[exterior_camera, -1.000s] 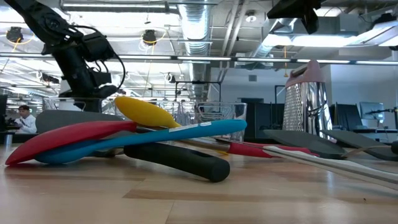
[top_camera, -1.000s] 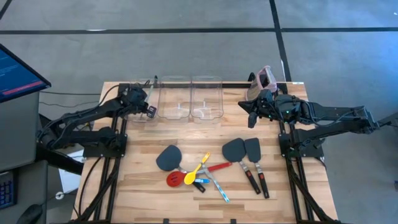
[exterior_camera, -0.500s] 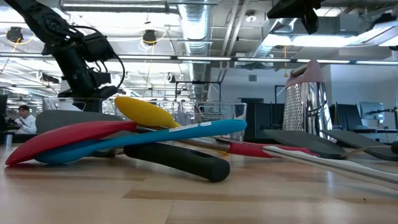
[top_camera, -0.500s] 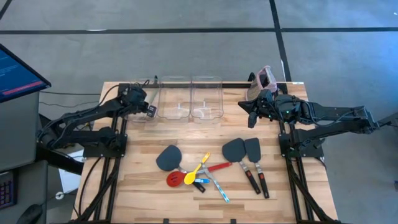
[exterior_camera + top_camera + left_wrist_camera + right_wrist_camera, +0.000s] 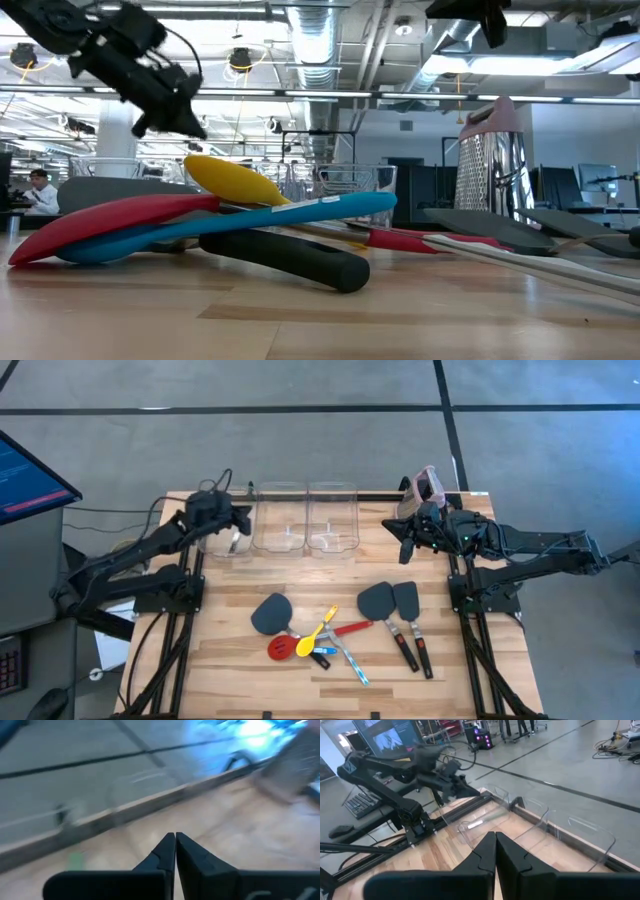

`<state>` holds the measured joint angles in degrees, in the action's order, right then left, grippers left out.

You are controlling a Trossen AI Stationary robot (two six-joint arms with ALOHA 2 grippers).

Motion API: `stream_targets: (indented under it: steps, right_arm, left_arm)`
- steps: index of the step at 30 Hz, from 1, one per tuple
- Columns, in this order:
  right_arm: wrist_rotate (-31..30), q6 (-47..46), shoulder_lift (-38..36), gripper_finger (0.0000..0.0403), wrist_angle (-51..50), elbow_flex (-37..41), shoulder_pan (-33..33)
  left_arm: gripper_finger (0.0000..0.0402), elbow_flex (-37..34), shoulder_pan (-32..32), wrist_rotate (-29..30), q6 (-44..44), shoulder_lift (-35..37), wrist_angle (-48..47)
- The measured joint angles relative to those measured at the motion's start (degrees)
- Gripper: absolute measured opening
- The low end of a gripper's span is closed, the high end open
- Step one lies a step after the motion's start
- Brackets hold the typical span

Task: Pick & Place Kitchen Items
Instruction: Put the black spatula into the middle transparent bin

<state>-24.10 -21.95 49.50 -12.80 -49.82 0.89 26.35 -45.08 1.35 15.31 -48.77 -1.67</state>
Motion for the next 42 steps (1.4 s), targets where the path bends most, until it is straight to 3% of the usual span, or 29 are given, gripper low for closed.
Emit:
stream_targets:
  steps: [11,14,20,32,37,42]
  right_arm:
    - [0.0,0.0,0.0,0.0001,3.9,0.0,0.0]
    - [0.0,0.0,0.0,0.0001,6.6,0.0,0.0]
    - [0.0,0.0,0.0,0.0001,9.6,0.0,0.0]
    - [0.0,0.0,0.0,0.0001,10.4,0.0,0.0]
    - [0.0,2.2,0.0,0.0001,12.7,0.0,0.0]
    - [0.0,2.4,0.0,0.0001,13.3,0.0,0.0]
  left_arm:
    - [0.0001,0.0,4.7,-19.2,2.0,15.4,4.5]
    - [0.0001,0.0,8.5,-20.8,5.2,17.7,8.3]
    - [0.0001,0.0,17.2,-18.1,6.2,18.8,16.7]
    - [0.0001,0.0,32.0,-6.7,6.0,16.2,20.9]
    - [0.0001,1.5,34.7,-6.1,5.2,14.5,24.5]
    - [0.0001,6.2,38.2,-6.0,-1.1,11.8,24.5]
